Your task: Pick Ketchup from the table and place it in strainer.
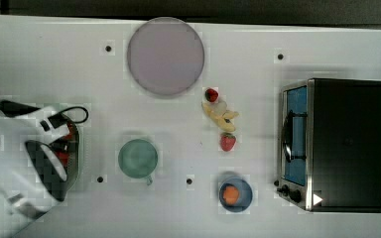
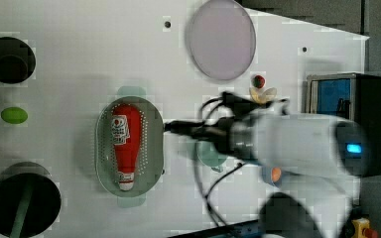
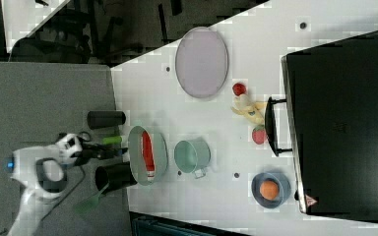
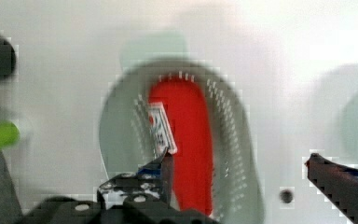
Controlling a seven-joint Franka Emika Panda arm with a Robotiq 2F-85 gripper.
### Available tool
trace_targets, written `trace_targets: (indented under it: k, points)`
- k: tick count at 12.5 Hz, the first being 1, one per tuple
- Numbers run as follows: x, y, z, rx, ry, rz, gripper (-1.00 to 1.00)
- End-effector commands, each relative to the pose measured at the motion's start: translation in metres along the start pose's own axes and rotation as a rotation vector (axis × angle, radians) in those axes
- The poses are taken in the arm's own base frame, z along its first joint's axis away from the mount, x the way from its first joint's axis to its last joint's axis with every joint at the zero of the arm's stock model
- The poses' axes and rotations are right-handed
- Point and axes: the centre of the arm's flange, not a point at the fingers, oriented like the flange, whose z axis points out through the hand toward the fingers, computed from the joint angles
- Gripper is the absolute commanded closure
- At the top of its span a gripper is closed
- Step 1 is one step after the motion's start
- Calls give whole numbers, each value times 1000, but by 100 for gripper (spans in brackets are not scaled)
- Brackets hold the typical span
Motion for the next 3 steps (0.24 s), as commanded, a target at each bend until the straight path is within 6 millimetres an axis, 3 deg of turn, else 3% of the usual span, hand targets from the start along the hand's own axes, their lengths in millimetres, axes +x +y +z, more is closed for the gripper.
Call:
trace_targets:
  k: [1, 3]
  points:
    - [74, 67, -84, -19, 77, 234, -100]
    - [109, 117, -132, -41, 83, 348, -100]
